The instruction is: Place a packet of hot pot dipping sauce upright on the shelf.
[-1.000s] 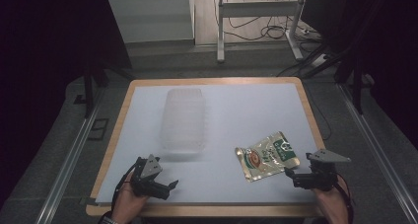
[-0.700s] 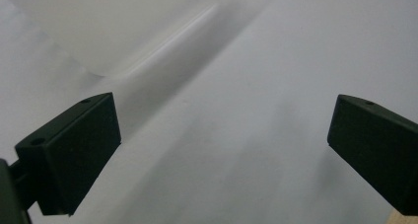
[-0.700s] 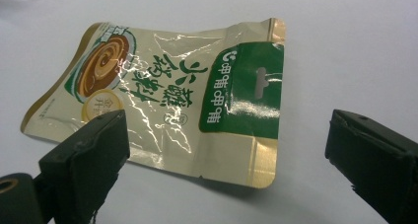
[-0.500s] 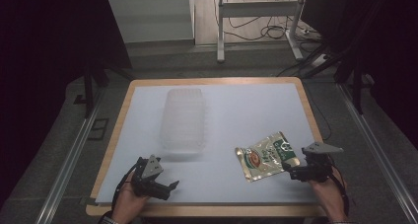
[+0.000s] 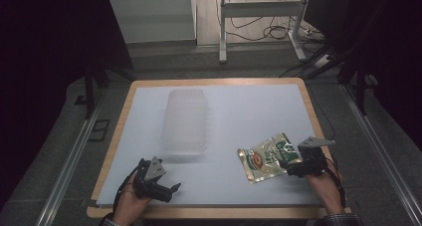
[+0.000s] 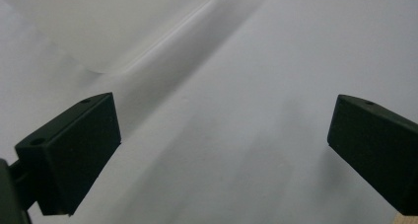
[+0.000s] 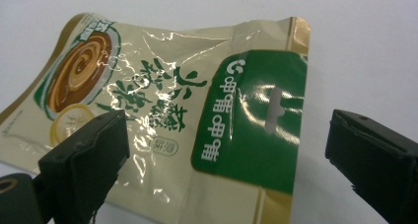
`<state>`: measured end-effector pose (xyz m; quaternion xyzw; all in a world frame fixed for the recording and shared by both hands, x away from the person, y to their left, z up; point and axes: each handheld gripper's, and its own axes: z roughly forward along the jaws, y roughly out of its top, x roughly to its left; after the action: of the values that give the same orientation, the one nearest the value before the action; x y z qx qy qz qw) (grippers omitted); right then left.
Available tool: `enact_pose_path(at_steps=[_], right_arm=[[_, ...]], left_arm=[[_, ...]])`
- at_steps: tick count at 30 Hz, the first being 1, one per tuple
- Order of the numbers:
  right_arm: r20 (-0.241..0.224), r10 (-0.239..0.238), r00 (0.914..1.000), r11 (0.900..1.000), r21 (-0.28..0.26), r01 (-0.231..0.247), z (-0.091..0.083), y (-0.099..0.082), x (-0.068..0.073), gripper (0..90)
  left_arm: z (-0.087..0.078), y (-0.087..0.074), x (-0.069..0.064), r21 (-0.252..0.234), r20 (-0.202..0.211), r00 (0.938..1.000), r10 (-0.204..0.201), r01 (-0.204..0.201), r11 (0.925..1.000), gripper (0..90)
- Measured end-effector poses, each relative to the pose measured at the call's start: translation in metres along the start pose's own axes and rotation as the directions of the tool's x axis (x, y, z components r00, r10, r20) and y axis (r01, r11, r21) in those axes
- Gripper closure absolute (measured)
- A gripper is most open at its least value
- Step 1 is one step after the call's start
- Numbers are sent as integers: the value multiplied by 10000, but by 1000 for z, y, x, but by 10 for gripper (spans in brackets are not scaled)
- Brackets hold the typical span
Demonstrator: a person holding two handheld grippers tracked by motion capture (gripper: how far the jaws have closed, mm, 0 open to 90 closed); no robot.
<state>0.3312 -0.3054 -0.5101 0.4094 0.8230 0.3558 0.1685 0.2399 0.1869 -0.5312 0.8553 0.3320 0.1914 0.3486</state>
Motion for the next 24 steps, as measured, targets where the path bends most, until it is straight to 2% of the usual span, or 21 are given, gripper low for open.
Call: enact_pose_path(at_steps=[5,16,21,24], right_arm=[[-149,-48,9999,9998,217,52,10,7,-4,33],[-712,306,9970,9975,662,-259,25,14,-15,34],[-1513,696,9860,9956,731,-590,27,17,-14,37],[-1654,595,9844,9970,585,-504,24,21,-10,37]], left_arm=[[1,0,0,54,-15,10000,52,-52,10000,0],[2,0,-1,144,12,9999,117,-117,9998,0],[2,0,-1,161,15,9999,134,-134,9998,0],[2,0,-2,183,20,9999,158,-158,9997,0]])
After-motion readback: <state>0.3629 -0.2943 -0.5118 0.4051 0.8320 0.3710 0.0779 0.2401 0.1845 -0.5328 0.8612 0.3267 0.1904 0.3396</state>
